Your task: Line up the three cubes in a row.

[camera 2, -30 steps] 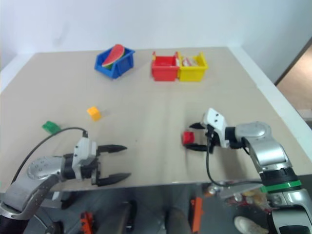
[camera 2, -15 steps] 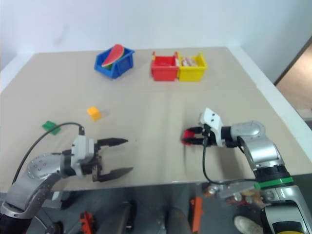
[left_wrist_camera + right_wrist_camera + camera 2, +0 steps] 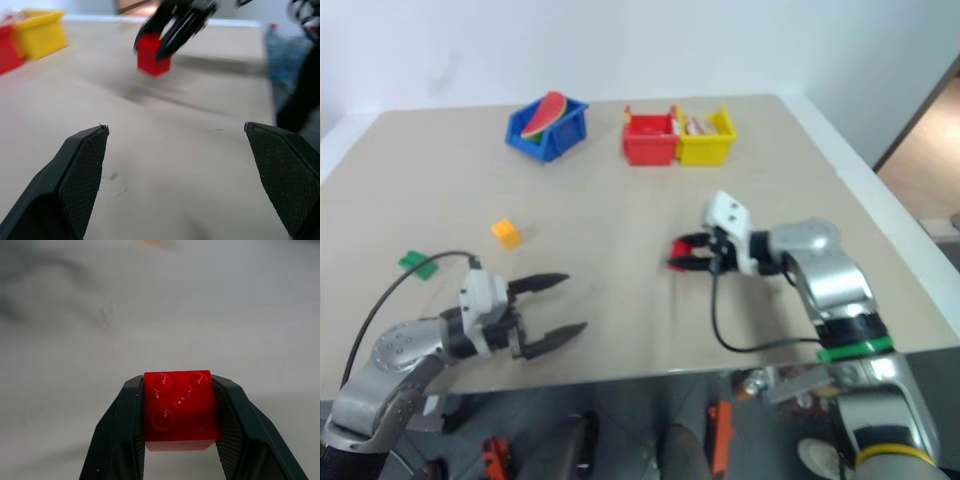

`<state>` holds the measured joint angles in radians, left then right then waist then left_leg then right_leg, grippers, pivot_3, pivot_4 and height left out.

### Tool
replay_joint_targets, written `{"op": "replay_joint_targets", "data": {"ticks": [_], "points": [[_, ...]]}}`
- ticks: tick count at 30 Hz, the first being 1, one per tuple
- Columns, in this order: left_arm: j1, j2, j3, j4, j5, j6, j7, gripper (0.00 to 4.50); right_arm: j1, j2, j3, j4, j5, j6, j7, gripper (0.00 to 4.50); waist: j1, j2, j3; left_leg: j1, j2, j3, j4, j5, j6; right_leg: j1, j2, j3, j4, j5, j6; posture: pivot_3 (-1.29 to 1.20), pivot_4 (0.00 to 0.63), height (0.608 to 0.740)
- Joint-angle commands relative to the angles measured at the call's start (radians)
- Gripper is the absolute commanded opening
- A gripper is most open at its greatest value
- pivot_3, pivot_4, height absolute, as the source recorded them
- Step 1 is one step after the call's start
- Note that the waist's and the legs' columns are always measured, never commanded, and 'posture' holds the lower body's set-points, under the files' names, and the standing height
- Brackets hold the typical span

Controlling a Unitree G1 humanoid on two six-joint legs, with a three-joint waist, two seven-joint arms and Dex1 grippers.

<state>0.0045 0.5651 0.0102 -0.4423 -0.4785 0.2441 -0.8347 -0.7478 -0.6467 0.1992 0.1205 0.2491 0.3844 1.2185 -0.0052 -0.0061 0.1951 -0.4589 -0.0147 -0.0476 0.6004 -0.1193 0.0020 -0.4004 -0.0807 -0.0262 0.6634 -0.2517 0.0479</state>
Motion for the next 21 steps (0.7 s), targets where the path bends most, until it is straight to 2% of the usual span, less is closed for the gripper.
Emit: {"op": "replay_joint_targets", "data": {"ticks": [1, 7, 12, 21], "points": [[0.032, -0.002, 0.040, -0.031, 0.000, 0.003, 0.038, 4.50, -0.046, 0.042, 0.056, 0.007, -0.024, -0.034, 0.037, 1.25, 0.005, 0.000, 0.000, 0.000, 0.001, 0.000, 0.000, 0.000, 0.000, 0.000, 0.001, 0.000, 0.000, 0.000, -0.001, 0.00, 0.150, 0.740], [0.089, -0.009, 0.090, -0.035, -0.016, 0.016, 0.095, 4.50, -0.144, 0.145, 0.159, 0.147, -0.092, -0.126, 0.095, 1.25, 0.008, 0.000, 0.000, 0.000, 0.002, 0.002, 0.000, 0.001, -0.003, -0.002, 0.001, 0.002, 0.000, 0.003, -0.001, 0.00, 0.150, 0.740], [0.138, -0.014, 0.111, -0.063, -0.013, 0.011, 0.119, 4.50, -0.202, 0.169, 0.182, 0.318, -0.147, -0.217, 0.134, 1.25, 0.010, -0.001, 0.000, 0.000, 0.005, 0.003, 0.000, 0.002, -0.005, -0.005, 0.004, 0.002, 0.000, 0.005, -0.004, 0.00, 0.150, 0.740], [0.145, -0.027, 0.095, -0.096, -0.005, 0.018, 0.148, 4.50, -0.224, 0.199, 0.164, 0.454, -0.183, -0.286, 0.139, 1.25, 0.010, -0.001, 0.000, -0.001, 0.009, 0.004, -0.001, 0.003, -0.006, -0.006, 0.008, 0.003, 0.000, 0.006, -0.006, 0.00, 0.150, 0.740]]}}
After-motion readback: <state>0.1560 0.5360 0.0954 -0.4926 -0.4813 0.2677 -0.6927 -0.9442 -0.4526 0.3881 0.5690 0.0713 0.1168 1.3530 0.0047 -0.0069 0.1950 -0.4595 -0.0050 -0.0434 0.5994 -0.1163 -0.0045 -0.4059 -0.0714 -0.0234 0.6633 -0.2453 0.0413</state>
